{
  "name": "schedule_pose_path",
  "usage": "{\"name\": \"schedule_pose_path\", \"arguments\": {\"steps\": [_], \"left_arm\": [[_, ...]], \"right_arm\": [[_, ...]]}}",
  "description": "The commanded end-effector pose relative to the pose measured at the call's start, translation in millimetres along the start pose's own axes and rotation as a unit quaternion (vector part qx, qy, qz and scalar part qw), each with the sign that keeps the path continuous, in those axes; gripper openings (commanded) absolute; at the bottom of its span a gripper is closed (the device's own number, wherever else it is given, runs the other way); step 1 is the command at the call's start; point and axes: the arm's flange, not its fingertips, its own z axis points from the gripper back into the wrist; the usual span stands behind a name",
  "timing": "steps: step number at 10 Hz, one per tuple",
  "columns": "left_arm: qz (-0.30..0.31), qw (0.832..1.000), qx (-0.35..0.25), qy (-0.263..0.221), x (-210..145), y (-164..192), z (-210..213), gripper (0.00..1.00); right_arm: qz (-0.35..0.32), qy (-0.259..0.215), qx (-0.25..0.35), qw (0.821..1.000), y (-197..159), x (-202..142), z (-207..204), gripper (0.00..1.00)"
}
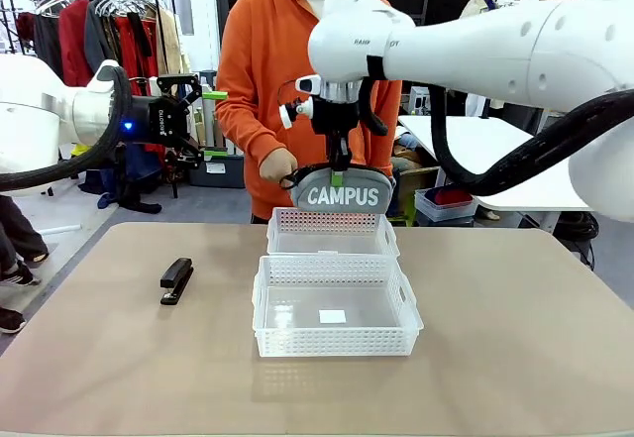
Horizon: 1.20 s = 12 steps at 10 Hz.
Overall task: Distribute items into two baskets.
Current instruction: Place the picked Pencil pouch into the Organizing basket as instructed by the person.
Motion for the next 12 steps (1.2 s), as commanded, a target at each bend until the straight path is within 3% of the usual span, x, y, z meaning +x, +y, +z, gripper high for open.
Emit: {"name": "schedule_pose_path", "arguments": {"steps": [1,4,5,6,10,12], "left_arm": [[0.0,1.0,-0.001,-0.002,-1,-2,1,1.0],[0.0,1.0,-0.001,-0.002,-1,-2,1,1.0],[0.0,1.0,-0.001,-0.002,-1,-2,1,1.0],[0.0,1.0,-0.001,-0.002,-1,-2,1,1.0],[0.0,1.0,-0.001,-0.002,-1,-2,1,1.0],[0.0,1.0,-0.001,-0.002,-1,-2,1,1.0]], "right_arm": [[-0.012,0.036,-0.016,0.999,-13,11,-6,0.0],[-0.027,0.034,-0.003,0.999,-12,13,-22,0.0],[-0.012,0.023,-0.009,1.0,-11,6,-11,0.0],[-0.009,0.032,0.005,0.999,-4,7,-33,0.0],[-0.009,0.032,0.006,0.999,-5,6,-35,0.0],[-0.031,0.027,0.006,0.999,-13,17,-55,0.0]]}}
